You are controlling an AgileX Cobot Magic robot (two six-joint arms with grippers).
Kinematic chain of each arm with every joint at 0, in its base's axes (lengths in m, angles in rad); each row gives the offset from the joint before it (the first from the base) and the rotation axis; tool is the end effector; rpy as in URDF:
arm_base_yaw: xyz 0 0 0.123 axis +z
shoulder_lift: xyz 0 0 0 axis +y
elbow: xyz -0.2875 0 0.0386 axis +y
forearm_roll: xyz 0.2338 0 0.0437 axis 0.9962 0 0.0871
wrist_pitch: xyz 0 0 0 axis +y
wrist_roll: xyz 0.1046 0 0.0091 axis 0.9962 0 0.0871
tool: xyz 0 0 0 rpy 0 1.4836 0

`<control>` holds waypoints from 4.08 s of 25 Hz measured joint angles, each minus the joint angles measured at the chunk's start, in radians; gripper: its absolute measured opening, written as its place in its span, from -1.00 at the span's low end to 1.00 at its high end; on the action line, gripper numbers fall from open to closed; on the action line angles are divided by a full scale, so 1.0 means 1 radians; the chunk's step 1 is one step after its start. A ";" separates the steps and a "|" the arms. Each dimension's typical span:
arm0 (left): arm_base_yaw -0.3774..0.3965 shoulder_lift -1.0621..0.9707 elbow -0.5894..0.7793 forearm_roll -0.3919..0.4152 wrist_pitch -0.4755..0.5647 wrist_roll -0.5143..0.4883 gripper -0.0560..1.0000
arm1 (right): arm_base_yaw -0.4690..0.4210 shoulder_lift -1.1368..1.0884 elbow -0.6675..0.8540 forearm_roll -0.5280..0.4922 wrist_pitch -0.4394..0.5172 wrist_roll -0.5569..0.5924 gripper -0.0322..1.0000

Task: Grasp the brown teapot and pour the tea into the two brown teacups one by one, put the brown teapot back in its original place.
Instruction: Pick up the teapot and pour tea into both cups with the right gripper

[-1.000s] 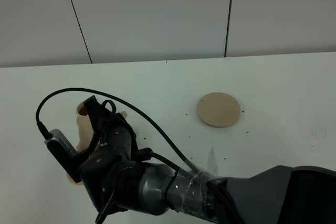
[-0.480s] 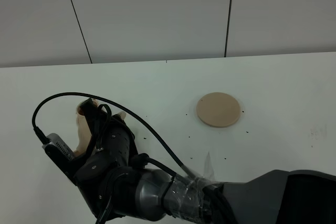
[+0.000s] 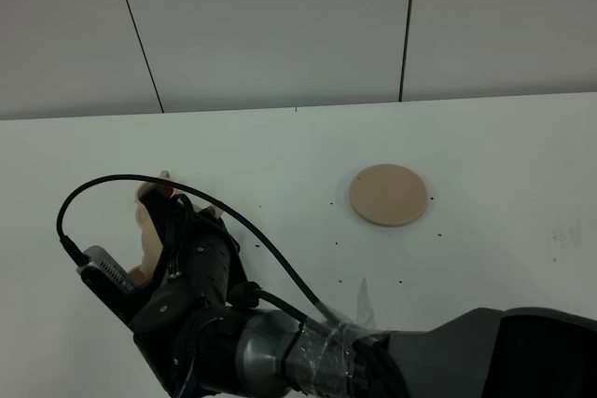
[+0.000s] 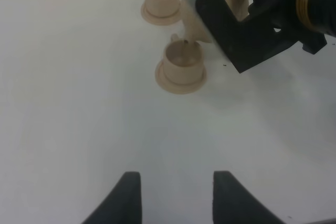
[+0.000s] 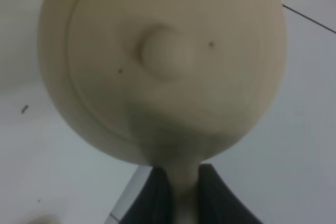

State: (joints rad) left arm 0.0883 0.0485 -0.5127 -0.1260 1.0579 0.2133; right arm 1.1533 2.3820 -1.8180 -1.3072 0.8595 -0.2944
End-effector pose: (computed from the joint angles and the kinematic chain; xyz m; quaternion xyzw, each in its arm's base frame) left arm -0.0034 -0.0118 0.2689 0.0549 0.8583 0.0138 0.5101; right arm 0.2759 0.4326 0.1551 -0.7772 0.3654 -0.4195 0.2942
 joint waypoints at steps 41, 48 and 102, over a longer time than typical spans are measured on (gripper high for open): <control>0.000 0.000 0.000 0.000 0.000 0.000 -0.15 | 0.029 0.020 0.000 -0.085 0.051 0.004 -0.76; 0.000 0.000 0.000 0.000 0.000 0.000 -0.15 | 0.029 0.020 0.000 -0.085 0.053 0.004 -0.76; 0.000 0.000 0.000 0.000 0.000 0.000 -0.15 | 0.029 0.020 0.000 -0.161 0.064 -0.025 -0.76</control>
State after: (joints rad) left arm 0.0883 0.0485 -0.5127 -0.1260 1.0579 0.2133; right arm 1.1826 2.4017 -1.8180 -1.4679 0.9235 -0.3190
